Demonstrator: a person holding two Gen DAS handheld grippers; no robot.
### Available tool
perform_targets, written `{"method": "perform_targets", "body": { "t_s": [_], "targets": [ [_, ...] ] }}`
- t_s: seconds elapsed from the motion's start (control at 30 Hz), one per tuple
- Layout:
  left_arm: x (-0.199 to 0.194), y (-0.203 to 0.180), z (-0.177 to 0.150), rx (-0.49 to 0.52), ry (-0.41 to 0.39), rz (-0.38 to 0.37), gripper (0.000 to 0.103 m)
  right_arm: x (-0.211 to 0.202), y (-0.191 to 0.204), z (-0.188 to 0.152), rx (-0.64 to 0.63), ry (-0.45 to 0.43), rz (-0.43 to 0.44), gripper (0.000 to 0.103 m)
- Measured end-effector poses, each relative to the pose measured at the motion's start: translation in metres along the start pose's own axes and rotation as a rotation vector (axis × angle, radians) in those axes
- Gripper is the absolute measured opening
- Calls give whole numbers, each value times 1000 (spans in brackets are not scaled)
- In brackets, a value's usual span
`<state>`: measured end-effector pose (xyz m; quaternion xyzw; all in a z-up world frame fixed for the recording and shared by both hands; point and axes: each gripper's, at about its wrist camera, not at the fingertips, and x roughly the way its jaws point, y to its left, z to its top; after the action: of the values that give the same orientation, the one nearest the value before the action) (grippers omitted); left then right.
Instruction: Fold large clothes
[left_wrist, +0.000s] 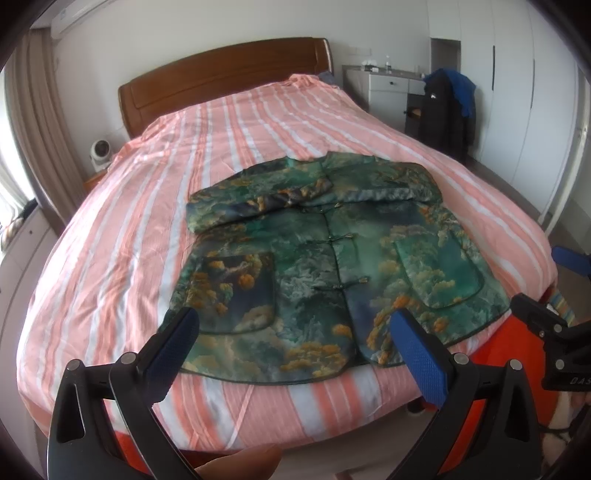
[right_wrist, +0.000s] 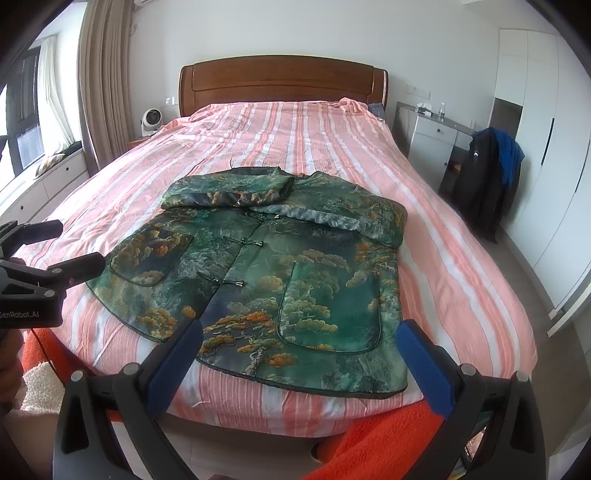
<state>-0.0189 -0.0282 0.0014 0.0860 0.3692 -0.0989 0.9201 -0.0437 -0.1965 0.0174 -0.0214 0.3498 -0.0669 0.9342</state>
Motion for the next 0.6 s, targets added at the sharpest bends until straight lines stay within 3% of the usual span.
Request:
{"method": "perform_targets", "body": {
  "t_s": [0.6],
  "targets": [
    [-2,4,3,-3,2,9,103,-2,3,0,-10,4,-4,103]
  ]
}}
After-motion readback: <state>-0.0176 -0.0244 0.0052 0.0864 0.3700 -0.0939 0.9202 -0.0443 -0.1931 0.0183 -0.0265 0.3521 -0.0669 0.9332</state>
